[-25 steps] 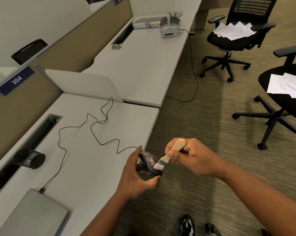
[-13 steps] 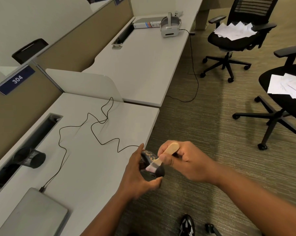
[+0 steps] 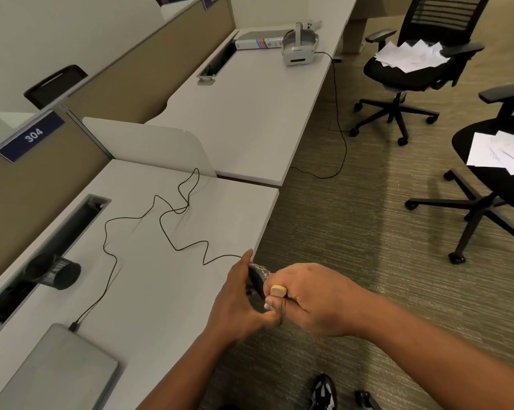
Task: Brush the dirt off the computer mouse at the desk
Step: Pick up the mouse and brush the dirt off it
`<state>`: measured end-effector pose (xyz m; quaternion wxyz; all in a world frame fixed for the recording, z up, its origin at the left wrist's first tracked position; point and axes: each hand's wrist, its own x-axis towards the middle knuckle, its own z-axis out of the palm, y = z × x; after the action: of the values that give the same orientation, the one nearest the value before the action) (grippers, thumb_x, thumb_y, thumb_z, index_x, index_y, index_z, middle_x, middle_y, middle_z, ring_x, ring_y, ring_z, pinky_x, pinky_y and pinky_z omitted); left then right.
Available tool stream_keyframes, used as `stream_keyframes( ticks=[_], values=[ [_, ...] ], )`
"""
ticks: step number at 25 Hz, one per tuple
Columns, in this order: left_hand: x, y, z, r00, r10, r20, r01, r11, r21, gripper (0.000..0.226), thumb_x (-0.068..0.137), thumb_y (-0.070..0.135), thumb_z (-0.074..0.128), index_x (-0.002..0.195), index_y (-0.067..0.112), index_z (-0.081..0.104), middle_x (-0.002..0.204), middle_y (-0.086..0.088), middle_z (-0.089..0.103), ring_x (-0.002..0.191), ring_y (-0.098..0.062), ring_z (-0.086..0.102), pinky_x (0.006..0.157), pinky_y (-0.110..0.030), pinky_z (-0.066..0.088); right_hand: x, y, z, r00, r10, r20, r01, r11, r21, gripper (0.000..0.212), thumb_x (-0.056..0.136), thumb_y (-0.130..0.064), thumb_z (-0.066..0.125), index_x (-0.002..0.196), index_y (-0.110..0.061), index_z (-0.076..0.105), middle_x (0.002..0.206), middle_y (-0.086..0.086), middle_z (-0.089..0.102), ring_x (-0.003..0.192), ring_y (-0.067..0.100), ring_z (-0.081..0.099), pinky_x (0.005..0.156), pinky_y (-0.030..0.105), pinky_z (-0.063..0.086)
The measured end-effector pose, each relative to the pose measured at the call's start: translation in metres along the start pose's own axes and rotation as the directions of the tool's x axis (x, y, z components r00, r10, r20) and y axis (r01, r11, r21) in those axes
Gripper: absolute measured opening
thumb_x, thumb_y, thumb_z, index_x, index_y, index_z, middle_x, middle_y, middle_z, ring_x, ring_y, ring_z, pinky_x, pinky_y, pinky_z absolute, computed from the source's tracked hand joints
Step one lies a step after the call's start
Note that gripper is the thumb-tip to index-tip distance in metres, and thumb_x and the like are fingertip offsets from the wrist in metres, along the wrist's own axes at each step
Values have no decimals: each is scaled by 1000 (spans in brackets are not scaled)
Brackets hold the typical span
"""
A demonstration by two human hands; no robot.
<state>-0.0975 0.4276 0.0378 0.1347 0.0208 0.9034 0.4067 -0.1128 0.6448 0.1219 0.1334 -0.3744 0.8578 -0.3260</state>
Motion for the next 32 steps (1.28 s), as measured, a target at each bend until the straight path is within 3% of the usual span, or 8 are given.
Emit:
stream_keyframes(
  ticks=[8, 13, 15, 17, 22, 26, 29, 32],
  values=[
    [2, 2, -3, 1000, 4, -24, -4, 1000, -3, 130, 62, 59, 92, 163, 45, 12, 153, 18, 44, 121, -6, 63, 99, -20, 56, -5, 7, -7, 991, 41, -131, -38, 999, 28, 28, 105, -46, 42, 95, -30, 63, 91, -14, 67, 88, 6, 62, 80, 34, 53],
    [1, 1, -4, 999, -6, 39, 7, 999, -38, 134, 61, 53, 97, 163, 47, 11, 153, 19, 40, 126, -11, 62, 105, -26, 55, -8, 22, -15, 948, 126, -294, -85, 985, 148, 21, 104, -38, 51, 90, -28, 64, 76, -16, 62, 71, 8, 59, 64, 28, 50],
    [1, 1, -3, 999, -26, 40, 29, 996, -78, 132, 61, 50, 98, 161, 48, 12, 157, 16, 38, 131, -13, 59, 110, -31, 54, -8, 25, -12, 917, 200, -344, -59, 923, 381, 17, 102, -36, 57, 89, -29, 66, 71, -14, 61, 63, 9, 55, 59, 29, 46],
    [0, 0, -2, 998, -41, 43, 45, 993, -110, 132, 62, 46, 99, 161, 50, 12, 161, 15, 35, 135, -13, 57, 111, -31, 53, -7, 30, -8, 895, 307, -325, -63, 806, 588, 18, 98, -44, 59, 92, -30, 68, 76, 2, 67, 68, 27, 62, 62, 44, 51],
    [-2, -1, -1, 997, -33, 73, 48, 978, -204, 133, 63, 37, 100, 158, 57, 9, 160, 21, 30, 137, -12, 54, 101, -17, 53, -9, 41, 1, 877, 408, -253, -138, 719, 681, 12, 103, -25, 62, 94, -21, 70, 85, 20, 70, 79, 42, 66, 72, 56, 56],
    [-3, 2, -1, 998, -6, 67, 21, 976, -216, 134, 61, 37, 100, 155, 62, 8, 163, 19, 29, 140, -18, 53, 108, -30, 55, -10, 48, 2, 812, 508, -285, -158, 663, 732, 14, 103, -23, 61, 94, -19, 70, 81, 16, 72, 71, 27, 66, 66, 45, 54],
    [-3, 5, -2, 998, 7, 62, 7, 974, -228, 139, 60, 37, 101, 157, 62, 4, 164, 18, 28, 143, -22, 52, 111, -43, 54, -9, 47, 2, 760, 605, -237, -128, 497, 858, 11, 103, -16, 59, 99, -10, 68, 78, 11, 73, 72, 21, 67, 64, 32, 55],
    [-4, 11, -3, 998, 28, 64, -10, 965, -263, 144, 60, 31, 102, 154, 68, 0, 159, 28, 29, 141, -20, 55, 111, -44, 54, -9, 42, 4, 781, 614, -118, -94, 301, 949, 9, 102, -15, 61, 101, -7, 66, 81, 13, 74, 72, 21, 69, 64, 29, 56]
  ],
)
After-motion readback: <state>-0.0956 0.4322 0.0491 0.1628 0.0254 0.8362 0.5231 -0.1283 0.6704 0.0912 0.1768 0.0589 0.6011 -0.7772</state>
